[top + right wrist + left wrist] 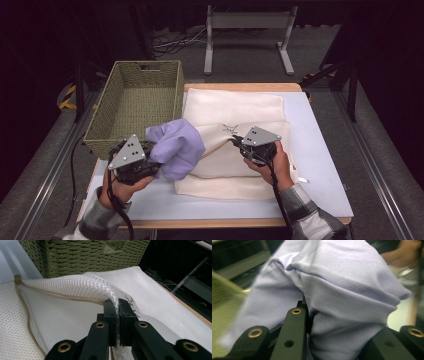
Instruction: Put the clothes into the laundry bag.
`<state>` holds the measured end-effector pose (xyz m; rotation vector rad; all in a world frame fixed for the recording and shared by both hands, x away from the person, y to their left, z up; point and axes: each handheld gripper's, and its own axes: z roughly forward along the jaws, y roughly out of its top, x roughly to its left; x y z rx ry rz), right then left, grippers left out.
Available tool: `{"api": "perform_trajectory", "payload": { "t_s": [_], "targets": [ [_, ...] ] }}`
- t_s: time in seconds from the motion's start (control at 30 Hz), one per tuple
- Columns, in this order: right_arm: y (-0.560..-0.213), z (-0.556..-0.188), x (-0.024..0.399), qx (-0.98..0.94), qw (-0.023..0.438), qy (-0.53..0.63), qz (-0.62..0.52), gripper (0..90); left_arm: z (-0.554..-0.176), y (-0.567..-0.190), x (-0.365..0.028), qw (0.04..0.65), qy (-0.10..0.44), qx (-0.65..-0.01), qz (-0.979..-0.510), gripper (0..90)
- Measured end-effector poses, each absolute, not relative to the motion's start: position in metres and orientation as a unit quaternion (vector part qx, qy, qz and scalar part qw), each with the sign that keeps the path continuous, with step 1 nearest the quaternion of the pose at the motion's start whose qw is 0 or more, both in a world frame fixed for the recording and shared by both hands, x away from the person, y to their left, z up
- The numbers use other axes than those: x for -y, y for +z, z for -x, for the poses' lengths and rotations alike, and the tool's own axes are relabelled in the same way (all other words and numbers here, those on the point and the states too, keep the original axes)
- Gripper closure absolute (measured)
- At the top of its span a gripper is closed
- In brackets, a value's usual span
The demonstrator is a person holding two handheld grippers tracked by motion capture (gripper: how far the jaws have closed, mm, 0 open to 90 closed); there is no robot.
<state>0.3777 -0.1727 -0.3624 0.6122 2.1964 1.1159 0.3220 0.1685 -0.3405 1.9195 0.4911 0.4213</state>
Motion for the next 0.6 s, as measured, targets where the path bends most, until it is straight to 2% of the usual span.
{"api": "perform_trajectory", "payload": {
  "t_s": [0.2, 0.37, 0.6],
  "targets": [
    [-0.363, -0.377, 0.173, -0.828, 0.297, 0.417, -0.228, 87.1, -0.319, -0.36, -0.135, 0.502, 0.154, -0.177, -0.832, 73.2],
    [-0.363, -0.376, 0.172, -0.828, 0.296, 0.417, -0.23, 87.1, -0.32, -0.368, -0.118, 0.508, 0.116, -0.163, -0.838, 73.1],
    [-0.365, -0.376, 0.171, -0.83, 0.295, 0.415, -0.228, 87.1, -0.317, -0.376, -0.09, 0.494, 0.096, -0.138, -0.853, 73.1]
  ]
}}
